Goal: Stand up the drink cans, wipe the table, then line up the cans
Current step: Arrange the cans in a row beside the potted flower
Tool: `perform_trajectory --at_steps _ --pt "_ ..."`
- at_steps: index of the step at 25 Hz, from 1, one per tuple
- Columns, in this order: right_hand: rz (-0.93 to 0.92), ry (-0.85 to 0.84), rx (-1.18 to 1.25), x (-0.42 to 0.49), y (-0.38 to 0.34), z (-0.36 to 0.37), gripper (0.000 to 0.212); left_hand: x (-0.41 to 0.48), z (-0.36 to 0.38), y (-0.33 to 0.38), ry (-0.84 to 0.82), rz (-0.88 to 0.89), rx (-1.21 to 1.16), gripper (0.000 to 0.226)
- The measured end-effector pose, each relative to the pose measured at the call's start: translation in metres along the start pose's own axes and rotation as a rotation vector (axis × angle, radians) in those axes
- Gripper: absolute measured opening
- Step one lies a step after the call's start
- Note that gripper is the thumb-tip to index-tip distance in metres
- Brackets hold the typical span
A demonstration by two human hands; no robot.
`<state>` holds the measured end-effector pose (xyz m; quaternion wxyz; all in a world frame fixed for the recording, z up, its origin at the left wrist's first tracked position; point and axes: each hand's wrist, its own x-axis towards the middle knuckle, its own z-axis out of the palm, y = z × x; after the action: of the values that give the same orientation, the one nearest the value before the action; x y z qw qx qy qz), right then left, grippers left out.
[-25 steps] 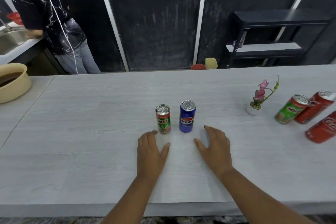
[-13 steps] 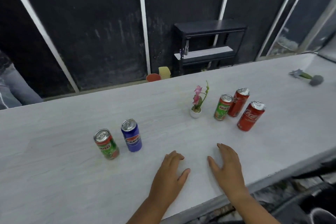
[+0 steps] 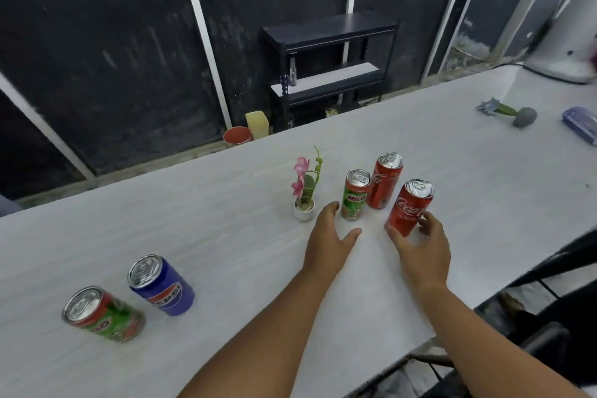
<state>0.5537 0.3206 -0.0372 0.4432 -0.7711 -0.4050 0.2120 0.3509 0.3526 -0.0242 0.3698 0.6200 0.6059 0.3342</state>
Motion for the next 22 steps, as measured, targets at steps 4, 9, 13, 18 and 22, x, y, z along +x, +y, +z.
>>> perform_trajectory --at_steps 4,9,13,18,22 --pt "-0.04 0.035 -0.086 0.01 0.009 0.009 0.075 0.035 0.019 0.004 0.076 -0.01 -0.068 0.073" --pt "-0.059 0.057 -0.096 0.012 0.013 0.01 0.071 0.042 0.025 0.005 0.111 -0.012 -0.116 0.057" --pt "-0.105 0.015 -0.133 0.009 0.014 0.009 0.071 0.011 0.009 -0.009 0.15 -0.04 -0.104 0.053" --pt "-0.208 -0.129 -0.117 -0.005 0.004 0.006 0.07 -0.05 -0.032 -0.041 0.208 -0.061 -0.087 0.055" --pt "-0.316 -0.276 -0.134 -0.031 -0.006 0.009 0.064 -0.101 -0.073 -0.069 0.283 -0.1 -0.092 0.054"
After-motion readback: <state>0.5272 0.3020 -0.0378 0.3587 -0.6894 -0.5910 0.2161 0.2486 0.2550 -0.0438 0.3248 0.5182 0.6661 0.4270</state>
